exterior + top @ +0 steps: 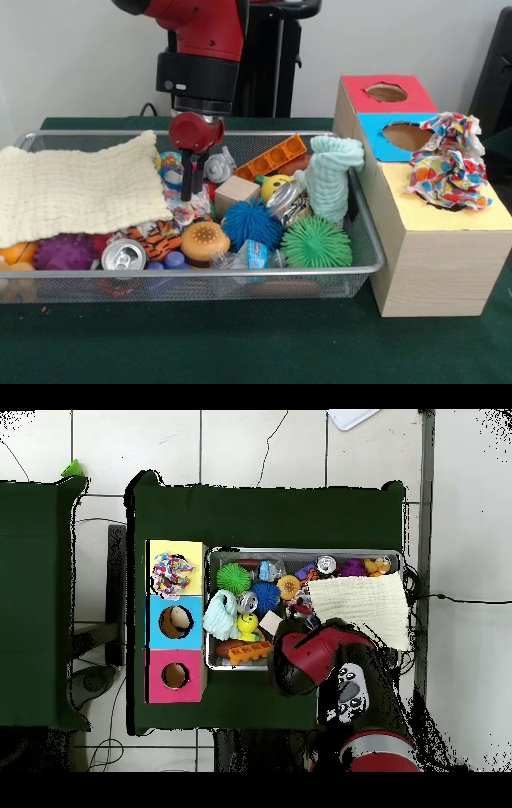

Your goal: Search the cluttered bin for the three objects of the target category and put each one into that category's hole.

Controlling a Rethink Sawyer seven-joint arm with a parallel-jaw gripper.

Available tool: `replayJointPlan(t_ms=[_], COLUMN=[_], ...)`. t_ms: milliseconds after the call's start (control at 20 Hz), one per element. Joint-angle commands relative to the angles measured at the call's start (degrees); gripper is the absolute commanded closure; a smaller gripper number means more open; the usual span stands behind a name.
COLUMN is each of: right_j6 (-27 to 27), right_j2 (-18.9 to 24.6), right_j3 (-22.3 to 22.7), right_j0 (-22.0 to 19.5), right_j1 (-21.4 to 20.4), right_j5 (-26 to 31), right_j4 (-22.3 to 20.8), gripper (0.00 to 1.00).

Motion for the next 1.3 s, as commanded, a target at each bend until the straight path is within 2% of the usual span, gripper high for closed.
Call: replayJointPlan(t_ms=[50, 200, 350, 500, 600, 950, 1150, 1300], right_j6=[9.57, 9.72, 9.38, 8.93, 8.43, 8.25, 6.89, 7.14], right_j2=[-5.72, -6.99, -5.81, -9.08, -9.35, -5.23, -0.8, -0.84], right_j3=[-5.62, -6.28, -6.56, -7.81, -8.31, -8.97, -7.71, -7.54], right_j0=[3.42, 3.94, 3.16, 5.4, 5.51, 2.44, -1.03, -1.24], right_j1=[3.44, 4.82, 5.42, 7.24, 7.85, 7.19, 8.2, 9.19], right_j5=[-6.13, -7.39, -7.11, -10.06, -10.61, -7.38, -0.47, 0.22], right_j4=[1.84, 3.21, 3.33, 4.96, 5.04, 3.37, 3.79, 4.49], gripper=[0.0, 0.0, 0.0, 0.0, 0.0, 0.0, 0.0, 0.0])
